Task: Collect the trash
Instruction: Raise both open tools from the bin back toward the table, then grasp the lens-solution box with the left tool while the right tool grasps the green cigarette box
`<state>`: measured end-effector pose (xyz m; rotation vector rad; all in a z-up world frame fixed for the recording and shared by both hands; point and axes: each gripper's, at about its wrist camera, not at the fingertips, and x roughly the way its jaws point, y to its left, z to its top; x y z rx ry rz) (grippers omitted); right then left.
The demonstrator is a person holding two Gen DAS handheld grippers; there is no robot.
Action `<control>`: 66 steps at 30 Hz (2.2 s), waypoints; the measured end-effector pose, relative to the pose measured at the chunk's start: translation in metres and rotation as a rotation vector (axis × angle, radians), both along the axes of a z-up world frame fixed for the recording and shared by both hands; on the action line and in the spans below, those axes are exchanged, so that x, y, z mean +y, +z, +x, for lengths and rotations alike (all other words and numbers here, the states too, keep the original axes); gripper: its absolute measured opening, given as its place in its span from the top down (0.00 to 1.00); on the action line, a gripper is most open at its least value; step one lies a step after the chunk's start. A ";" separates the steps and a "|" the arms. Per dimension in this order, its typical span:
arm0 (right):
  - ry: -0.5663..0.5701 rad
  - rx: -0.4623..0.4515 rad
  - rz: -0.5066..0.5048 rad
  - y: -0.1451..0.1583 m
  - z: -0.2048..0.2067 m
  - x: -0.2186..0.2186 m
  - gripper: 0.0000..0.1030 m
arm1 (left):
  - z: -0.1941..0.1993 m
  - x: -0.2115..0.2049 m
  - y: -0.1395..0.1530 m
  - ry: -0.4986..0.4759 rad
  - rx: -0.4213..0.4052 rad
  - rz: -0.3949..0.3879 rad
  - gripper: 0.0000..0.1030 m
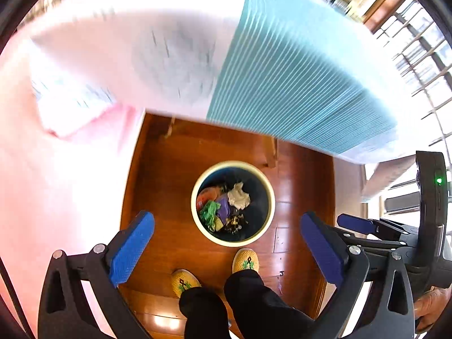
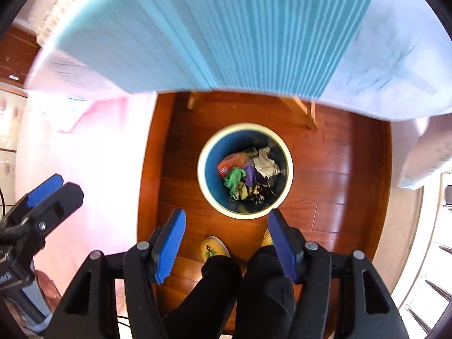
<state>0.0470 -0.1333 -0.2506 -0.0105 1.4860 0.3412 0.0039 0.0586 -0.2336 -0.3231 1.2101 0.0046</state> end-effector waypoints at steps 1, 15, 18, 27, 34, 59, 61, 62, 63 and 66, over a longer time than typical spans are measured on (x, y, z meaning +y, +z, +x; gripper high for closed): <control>0.002 -0.016 0.005 0.016 -0.003 0.001 0.41 | -0.003 0.002 0.016 -0.003 -0.023 0.008 0.01; -0.063 -0.345 0.064 0.190 -0.016 0.011 0.41 | -0.027 0.023 0.205 -0.036 -0.319 0.124 0.01; -0.089 -0.425 0.081 0.219 -0.013 0.009 0.41 | -0.023 0.027 0.235 -0.049 -0.367 0.146 0.01; -0.137 -0.563 0.098 0.275 -0.008 0.007 0.41 | -0.002 0.038 0.284 -0.064 -0.417 0.180 0.01; -0.132 -0.591 0.071 0.282 0.012 -0.002 0.41 | 0.032 0.037 0.290 -0.070 -0.397 0.176 0.02; 0.331 -0.581 -0.063 0.217 0.357 -0.079 0.20 | 0.303 0.019 0.197 0.186 -0.076 0.188 0.03; 0.436 -0.601 -0.111 0.207 0.379 -0.073 0.18 | 0.319 0.025 0.190 0.208 -0.054 0.193 0.03; 0.488 -0.603 -0.135 0.201 0.386 -0.069 0.18 | 0.326 0.028 0.187 0.215 -0.044 0.196 0.03; 0.541 -0.601 -0.157 0.195 0.394 -0.065 0.18 | 0.334 0.032 0.183 0.221 -0.032 0.199 0.03; 0.688 -0.551 -0.166 0.179 0.411 -0.056 0.18 | 0.353 0.042 0.173 0.208 -0.001 0.187 0.03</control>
